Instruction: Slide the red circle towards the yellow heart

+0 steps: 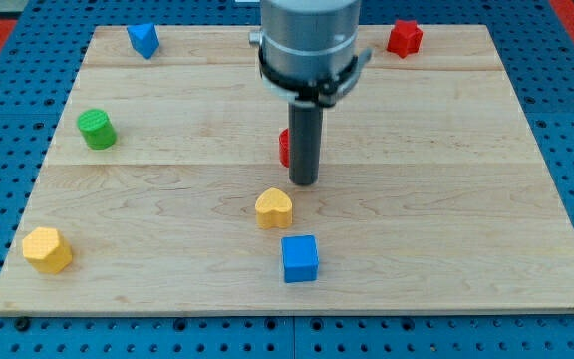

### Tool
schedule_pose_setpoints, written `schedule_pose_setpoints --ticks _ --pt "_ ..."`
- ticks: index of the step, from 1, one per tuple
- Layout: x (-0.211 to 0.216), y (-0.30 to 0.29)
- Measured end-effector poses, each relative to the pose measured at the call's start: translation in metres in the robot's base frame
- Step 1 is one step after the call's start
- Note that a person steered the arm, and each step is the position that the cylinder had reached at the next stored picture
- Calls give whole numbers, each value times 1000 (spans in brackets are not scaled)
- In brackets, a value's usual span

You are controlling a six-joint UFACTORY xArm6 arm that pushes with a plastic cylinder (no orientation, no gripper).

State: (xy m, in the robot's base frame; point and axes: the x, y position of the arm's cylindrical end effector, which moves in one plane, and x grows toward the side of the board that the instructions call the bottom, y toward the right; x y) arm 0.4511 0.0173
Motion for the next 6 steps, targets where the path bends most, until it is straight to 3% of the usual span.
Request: schedule_pose_setpoints --ticks 1,2,6 --pt "-59 58" --pt "-94 46" --pt "-64 -32"
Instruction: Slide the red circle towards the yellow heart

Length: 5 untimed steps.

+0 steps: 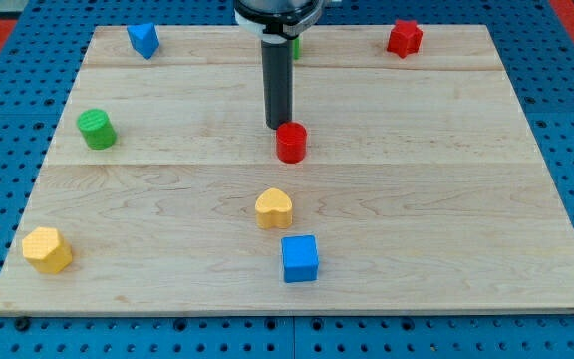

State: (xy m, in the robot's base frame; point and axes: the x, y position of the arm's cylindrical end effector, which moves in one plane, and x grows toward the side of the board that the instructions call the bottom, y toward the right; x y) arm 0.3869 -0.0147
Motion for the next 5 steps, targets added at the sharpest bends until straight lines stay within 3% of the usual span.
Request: schedule_pose_setpoints --ticks 1,2,3,5 --pt "20 0" --pt "-21 1" --pt "-23 36" --pt "14 16"
